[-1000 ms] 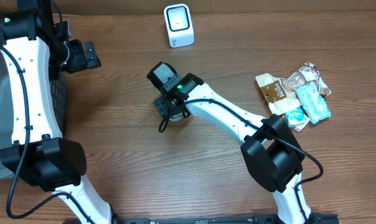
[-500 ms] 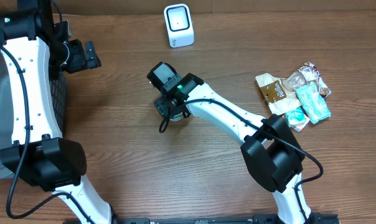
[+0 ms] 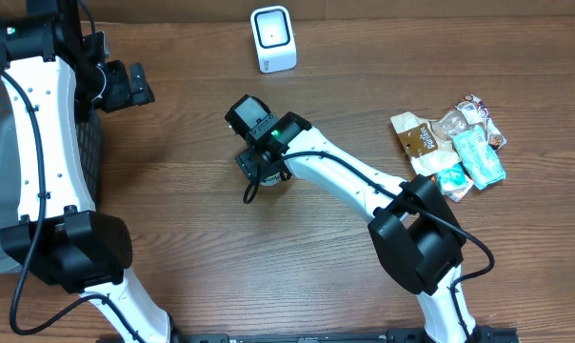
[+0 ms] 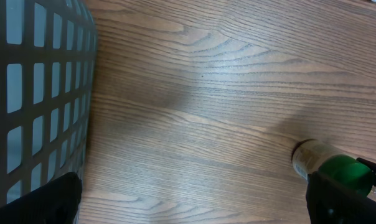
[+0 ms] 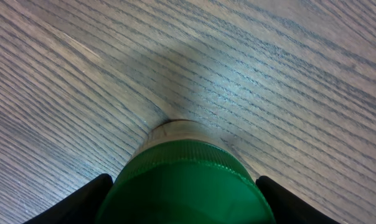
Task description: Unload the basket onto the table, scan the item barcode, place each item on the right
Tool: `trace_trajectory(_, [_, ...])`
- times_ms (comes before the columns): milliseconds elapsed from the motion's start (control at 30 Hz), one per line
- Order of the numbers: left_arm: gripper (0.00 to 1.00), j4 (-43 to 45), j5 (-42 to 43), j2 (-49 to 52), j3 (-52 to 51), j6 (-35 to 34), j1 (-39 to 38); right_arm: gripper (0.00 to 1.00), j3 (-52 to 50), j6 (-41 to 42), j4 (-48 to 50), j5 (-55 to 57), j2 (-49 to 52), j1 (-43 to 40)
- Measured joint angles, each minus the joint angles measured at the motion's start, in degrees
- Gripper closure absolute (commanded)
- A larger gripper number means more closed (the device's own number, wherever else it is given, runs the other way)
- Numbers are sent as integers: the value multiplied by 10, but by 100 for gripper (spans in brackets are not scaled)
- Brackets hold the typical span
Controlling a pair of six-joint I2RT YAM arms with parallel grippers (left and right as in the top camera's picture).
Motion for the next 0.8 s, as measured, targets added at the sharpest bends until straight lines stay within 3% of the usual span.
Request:
trace_trajectory(567, [0,0,0,0,0,0,0,24,-7,0,-7,0,0,0])
trace_trajectory(800, [1,0,0,0,0,0,0,37,-7,0,-7,0,0,0])
